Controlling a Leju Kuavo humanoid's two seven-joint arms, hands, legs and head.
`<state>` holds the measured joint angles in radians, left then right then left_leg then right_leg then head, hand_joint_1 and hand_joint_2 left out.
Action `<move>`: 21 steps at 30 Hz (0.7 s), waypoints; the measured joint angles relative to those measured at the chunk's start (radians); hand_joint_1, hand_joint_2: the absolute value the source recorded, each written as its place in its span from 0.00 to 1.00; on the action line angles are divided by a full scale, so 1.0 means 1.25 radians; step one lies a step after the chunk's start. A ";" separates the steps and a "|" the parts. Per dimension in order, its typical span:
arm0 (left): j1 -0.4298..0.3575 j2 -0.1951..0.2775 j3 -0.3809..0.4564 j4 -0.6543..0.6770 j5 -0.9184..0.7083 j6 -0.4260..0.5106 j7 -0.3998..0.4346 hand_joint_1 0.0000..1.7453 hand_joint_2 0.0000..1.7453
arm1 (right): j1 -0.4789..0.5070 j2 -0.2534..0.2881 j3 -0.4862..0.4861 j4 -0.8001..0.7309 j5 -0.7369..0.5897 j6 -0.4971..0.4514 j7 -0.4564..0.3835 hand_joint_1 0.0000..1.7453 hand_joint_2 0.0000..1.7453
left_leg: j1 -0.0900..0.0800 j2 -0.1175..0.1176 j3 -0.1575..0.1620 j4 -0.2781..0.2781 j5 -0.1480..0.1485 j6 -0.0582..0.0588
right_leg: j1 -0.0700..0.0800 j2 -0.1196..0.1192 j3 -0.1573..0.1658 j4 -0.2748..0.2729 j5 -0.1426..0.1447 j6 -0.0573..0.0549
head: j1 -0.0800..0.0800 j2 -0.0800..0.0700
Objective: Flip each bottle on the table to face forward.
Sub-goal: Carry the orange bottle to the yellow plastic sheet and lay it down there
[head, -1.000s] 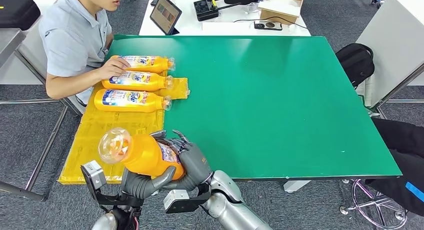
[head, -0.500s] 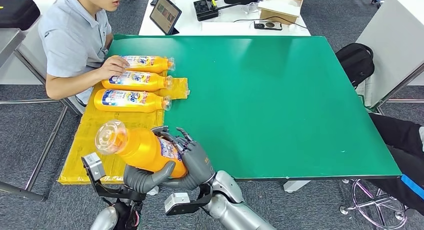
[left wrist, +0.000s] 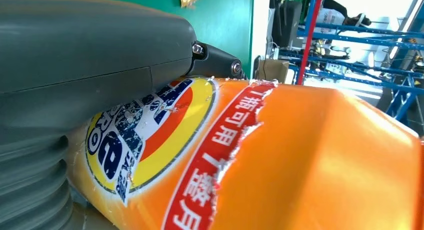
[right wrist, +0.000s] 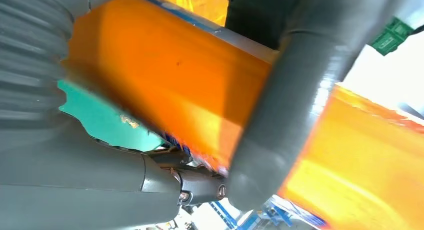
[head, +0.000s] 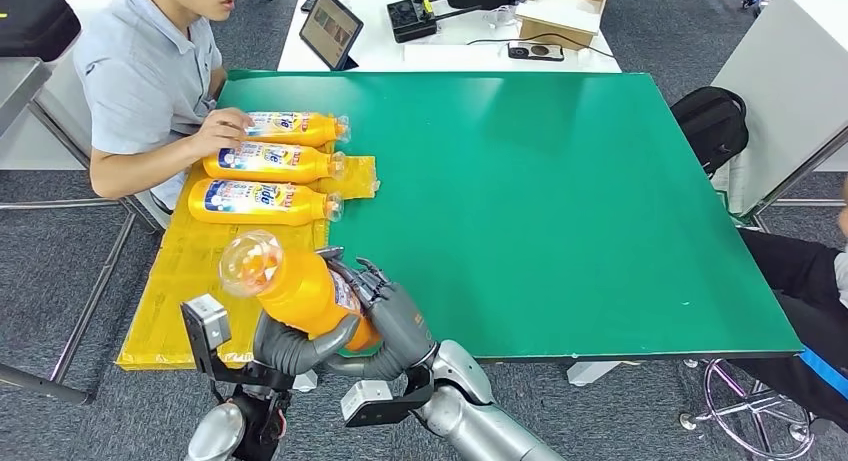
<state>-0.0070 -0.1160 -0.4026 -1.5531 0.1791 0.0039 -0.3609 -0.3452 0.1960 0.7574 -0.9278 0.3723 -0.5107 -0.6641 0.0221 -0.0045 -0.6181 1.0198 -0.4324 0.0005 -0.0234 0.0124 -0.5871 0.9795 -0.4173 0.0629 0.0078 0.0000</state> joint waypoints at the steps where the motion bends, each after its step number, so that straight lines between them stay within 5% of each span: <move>1: -0.007 0.000 0.005 0.007 -0.006 0.006 0.003 1.00 1.00 | 0.000 -0.001 -0.001 -0.005 -0.001 0.011 0.000 0.00 1.00 | 0.000 0.000 0.000 0.000 0.000 0.000 | 0.000 0.000 0.000 0.000 0.000 0.000 | 0.000 0.000; 7: -0.031 0.004 0.063 0.047 -0.011 0.025 0.019 1.00 1.00 | 0.008 0.002 -0.002 -0.034 -0.054 0.118 0.000 0.00 1.00 | 0.000 0.000 0.000 0.000 0.001 0.000 | 0.000 0.000 -0.001 0.000 0.000 0.000 | 0.000 0.000; 21: -0.041 0.021 0.145 0.077 -0.072 0.048 0.031 1.00 1.00 | 0.082 -0.046 0.003 -0.137 -0.070 0.082 0.000 0.00 1.00 | 0.000 0.000 -0.001 0.000 0.001 0.000 | 0.000 0.000 -0.001 0.000 0.000 0.000 | 0.000 0.000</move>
<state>-0.0583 -0.0899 -0.2214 -1.4572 0.0890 0.0639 -0.3224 -0.2428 0.1387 0.7614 -1.0989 0.2851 -0.4078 -0.6645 0.0224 -0.0042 -0.6188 1.0198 -0.4317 0.0000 -0.0232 0.0121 -0.5885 0.9797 -0.4174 0.0627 0.0077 0.0000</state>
